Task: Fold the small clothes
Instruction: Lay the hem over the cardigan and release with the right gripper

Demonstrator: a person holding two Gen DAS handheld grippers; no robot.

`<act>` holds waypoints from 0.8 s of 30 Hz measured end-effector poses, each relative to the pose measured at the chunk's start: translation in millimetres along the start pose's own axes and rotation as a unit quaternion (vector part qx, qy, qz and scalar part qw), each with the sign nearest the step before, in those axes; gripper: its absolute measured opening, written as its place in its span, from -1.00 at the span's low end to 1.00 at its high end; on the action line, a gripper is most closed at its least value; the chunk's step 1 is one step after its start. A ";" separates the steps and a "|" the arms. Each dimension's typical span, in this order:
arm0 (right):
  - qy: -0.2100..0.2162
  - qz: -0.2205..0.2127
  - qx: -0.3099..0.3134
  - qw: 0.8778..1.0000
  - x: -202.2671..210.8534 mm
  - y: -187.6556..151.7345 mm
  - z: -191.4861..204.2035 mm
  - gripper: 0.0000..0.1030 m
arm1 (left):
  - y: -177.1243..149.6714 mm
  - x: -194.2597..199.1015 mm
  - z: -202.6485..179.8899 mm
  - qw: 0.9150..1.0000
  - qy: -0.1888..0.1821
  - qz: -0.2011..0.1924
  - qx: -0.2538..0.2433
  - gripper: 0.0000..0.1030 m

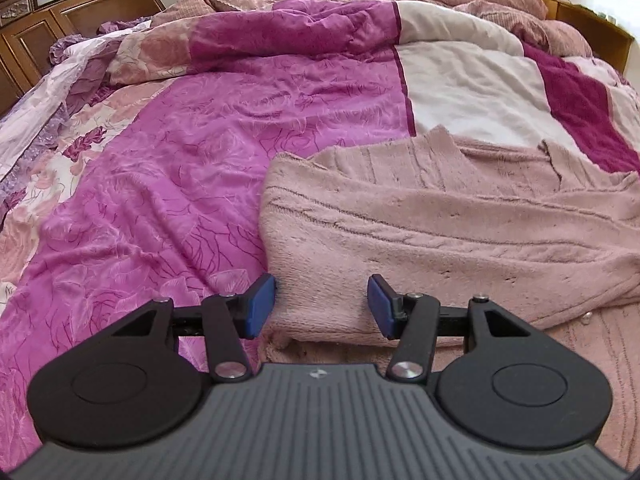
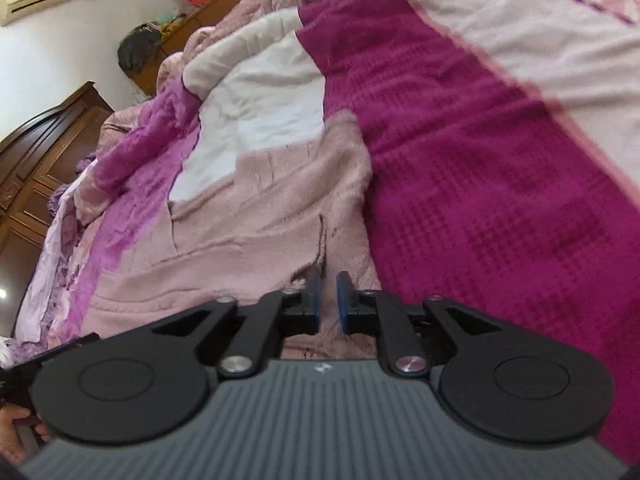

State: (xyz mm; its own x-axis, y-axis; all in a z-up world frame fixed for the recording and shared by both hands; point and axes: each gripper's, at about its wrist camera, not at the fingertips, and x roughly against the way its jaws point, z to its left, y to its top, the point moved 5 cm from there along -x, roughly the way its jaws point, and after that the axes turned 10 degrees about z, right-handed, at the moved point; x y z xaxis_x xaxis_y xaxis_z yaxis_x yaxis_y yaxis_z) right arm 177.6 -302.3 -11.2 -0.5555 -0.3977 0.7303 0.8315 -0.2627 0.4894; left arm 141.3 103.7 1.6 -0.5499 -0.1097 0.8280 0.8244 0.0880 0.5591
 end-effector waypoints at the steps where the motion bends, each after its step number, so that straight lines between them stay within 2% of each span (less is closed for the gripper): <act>1: -0.003 -0.010 0.008 1.000 3.5 4.0 4.4 -0.24 | 0.4 -1.6 -0.2 1.000 0.002 0.001 -0.001 0.15; 2: -0.004 -0.022 0.017 1.000 8.2 7.2 6.6 0.08 | 0.6 -3.1 -0.2 1.000 0.002 0.002 -0.001 0.15; 3: -0.007 -0.034 0.029 0.999 10.7 10.9 11.5 0.15 | 0.7 -4.0 -0.4 1.000 0.003 0.003 0.000 0.15; 5: -0.008 -0.048 0.056 0.997 11.1 19.4 20.6 0.16 | 1.0 -6.5 0.1 1.000 0.004 0.006 0.001 0.15; 10: -0.009 -0.042 0.101 0.994 -9.3 39.8 35.1 0.14 | -0.3 -10.1 0.9 1.000 0.006 0.008 0.003 0.15; 12: -0.015 -0.052 0.094 0.994 -8.7 45.5 34.4 0.14 | -0.4 -10.0 0.7 1.000 0.005 0.009 0.003 0.15; 15: 0.027 -0.071 0.064 0.995 1.6 50.6 30.5 0.15 | -0.7 -10.9 1.1 1.000 0.003 0.010 0.003 0.15; 17: 0.035 -0.072 0.064 0.995 4.0 51.8 30.4 0.15 | -0.8 -10.5 1.2 1.000 0.002 0.010 0.001 0.15; 24: -0.007 -0.015 0.138 0.990 -27.6 43.4 36.5 0.14 | 1.6 3.1 0.6 1.000 -0.007 -0.005 0.008 0.15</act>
State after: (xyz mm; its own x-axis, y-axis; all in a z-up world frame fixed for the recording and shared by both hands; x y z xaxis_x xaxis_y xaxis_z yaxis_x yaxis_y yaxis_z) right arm 228.9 -270.7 7.2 -0.5823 -0.3799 0.7188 0.7828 -0.0235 0.6218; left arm 140.9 104.1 5.0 -0.5600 -0.0962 0.8229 0.8167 0.1026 0.5678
